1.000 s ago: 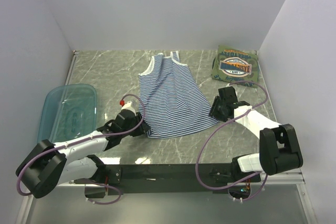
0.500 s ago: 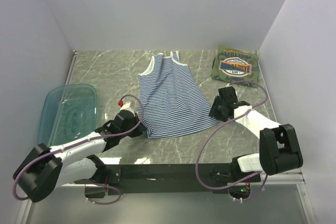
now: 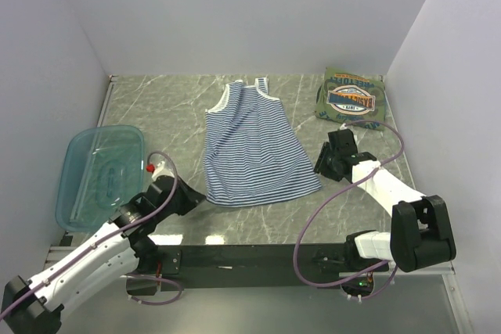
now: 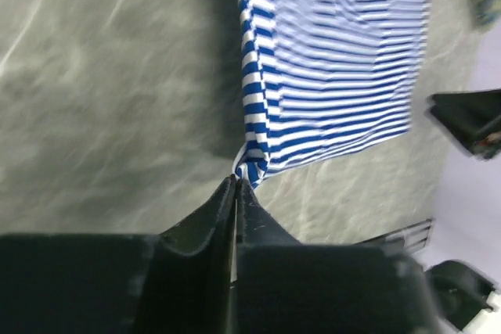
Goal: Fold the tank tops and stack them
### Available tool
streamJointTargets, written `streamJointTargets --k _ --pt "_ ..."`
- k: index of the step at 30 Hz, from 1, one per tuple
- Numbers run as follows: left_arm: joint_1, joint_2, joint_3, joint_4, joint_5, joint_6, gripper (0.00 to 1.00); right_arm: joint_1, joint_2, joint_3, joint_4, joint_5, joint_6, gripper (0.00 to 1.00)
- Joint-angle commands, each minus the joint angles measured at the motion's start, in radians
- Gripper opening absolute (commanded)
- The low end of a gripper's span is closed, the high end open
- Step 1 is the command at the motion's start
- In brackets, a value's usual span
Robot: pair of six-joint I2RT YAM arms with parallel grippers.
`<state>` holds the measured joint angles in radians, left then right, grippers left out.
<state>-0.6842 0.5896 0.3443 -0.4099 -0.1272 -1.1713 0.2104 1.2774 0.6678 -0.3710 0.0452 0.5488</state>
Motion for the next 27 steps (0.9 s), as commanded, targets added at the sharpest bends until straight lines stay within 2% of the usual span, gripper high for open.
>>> streamJointTargets --k 1,3,7,8,13,21,27 --pt "-0.006 -0.007 -0.027 -0.119 0.054 -0.042 0.13 -0.008 -0.030 -0.007 -0.014 0.022 -0.012 0.50" --pt "-0.029 0.018 -0.013 -0.136 0.050 -0.042 0.29 -0.009 -0.032 -0.005 -0.022 0.021 -0.009 0.50" --pt "-0.041 0.093 0.056 -0.205 -0.003 -0.034 0.34 -0.009 -0.029 0.003 -0.036 0.021 -0.003 0.51" --pt "-0.047 0.119 0.089 -0.246 -0.015 -0.054 0.38 -0.009 -0.029 0.001 -0.036 0.009 -0.001 0.51" --pt "-0.071 0.176 0.134 -0.311 -0.113 -0.093 0.34 -0.008 -0.009 -0.025 -0.035 -0.008 0.031 0.51" --pt "-0.071 0.351 0.116 -0.084 -0.126 0.059 0.32 -0.009 0.002 -0.048 -0.037 -0.011 0.054 0.51" --pt "-0.071 0.342 0.073 0.069 -0.141 0.133 0.33 -0.009 0.016 -0.051 -0.037 -0.016 0.050 0.50"
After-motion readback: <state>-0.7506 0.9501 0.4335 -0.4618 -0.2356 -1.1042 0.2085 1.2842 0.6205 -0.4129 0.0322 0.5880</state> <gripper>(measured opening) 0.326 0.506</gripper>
